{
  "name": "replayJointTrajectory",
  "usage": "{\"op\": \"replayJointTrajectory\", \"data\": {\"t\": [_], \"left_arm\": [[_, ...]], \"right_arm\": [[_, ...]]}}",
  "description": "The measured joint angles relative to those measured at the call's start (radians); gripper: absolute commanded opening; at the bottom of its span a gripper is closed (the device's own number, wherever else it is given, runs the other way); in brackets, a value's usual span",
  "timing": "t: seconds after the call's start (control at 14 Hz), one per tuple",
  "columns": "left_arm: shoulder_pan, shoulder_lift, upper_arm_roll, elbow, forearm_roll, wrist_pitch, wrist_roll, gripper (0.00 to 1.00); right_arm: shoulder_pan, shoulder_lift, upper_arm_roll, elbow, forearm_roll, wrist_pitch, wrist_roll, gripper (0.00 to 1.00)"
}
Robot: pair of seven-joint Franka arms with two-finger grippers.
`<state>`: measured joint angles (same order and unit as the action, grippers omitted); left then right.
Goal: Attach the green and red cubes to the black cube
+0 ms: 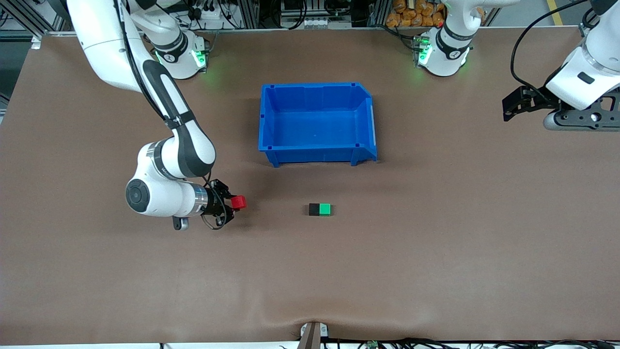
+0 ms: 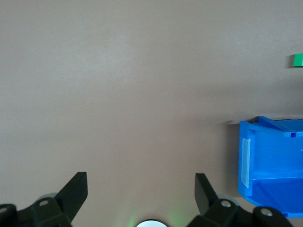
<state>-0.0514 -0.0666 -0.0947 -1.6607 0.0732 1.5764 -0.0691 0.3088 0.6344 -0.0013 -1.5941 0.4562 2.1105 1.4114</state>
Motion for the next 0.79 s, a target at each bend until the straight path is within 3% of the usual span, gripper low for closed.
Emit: {"op": "replayJointTrajectory", "data": {"t": [0.79], "left_arm": [[0.0, 0.0, 0.0, 0.0, 0.0, -0.003, 0.0, 1.0]], "right_arm": [[0.051, 0.023, 0.0, 0.014, 0.011, 0.081, 0.106, 0.0]]}}
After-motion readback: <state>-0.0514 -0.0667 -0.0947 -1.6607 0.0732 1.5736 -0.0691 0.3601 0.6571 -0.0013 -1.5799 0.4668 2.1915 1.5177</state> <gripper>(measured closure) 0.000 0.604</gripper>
